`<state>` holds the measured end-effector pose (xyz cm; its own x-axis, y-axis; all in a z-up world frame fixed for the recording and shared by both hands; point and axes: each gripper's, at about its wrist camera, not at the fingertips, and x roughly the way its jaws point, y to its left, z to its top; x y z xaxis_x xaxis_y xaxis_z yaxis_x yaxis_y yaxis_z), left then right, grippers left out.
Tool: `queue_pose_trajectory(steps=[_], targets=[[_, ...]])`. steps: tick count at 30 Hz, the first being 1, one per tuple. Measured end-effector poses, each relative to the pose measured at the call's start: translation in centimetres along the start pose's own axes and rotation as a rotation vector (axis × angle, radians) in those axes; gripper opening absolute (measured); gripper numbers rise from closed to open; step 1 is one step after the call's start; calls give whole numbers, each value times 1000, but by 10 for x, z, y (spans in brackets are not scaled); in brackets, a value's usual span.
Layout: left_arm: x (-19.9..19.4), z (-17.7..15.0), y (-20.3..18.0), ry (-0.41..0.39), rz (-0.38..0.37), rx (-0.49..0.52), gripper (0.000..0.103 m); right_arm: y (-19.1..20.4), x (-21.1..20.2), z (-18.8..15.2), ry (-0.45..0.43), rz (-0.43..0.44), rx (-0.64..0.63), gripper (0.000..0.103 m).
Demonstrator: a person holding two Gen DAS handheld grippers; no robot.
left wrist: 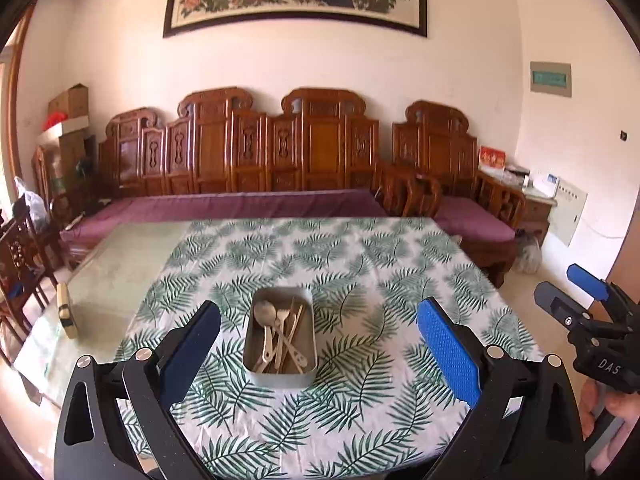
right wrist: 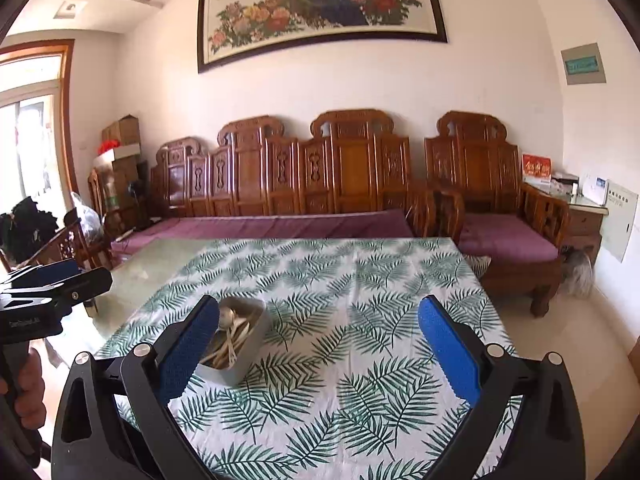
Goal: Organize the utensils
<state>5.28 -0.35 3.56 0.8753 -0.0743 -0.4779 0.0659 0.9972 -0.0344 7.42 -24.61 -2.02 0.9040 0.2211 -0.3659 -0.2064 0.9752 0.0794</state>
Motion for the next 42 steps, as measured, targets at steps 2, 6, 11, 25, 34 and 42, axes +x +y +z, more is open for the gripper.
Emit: queue_pose_trajectory(steps=[2, 6, 11, 25, 34, 42], targets=[[-10, 4, -2, -23, 5, 0, 95, 2, -9, 4, -20, -5, -8, 100], [-22, 8, -3, -52, 15, -5, 95, 5, -20, 8, -46, -8, -14, 100], [-26, 9, -5, -55, 17, -1, 95, 5, -26, 10, -57, -6, -13, 100], [-26, 6, -6, -52, 28, 4, 95, 3, -28, 12, -59, -8, -12, 100], [-23, 5, -7, -50, 32, 7, 95, 7, -28, 12, -60, -7, -13, 100], [-24, 4, -5, -51, 34, 11, 95, 7, -28, 12, -60, -7, -14, 100]])
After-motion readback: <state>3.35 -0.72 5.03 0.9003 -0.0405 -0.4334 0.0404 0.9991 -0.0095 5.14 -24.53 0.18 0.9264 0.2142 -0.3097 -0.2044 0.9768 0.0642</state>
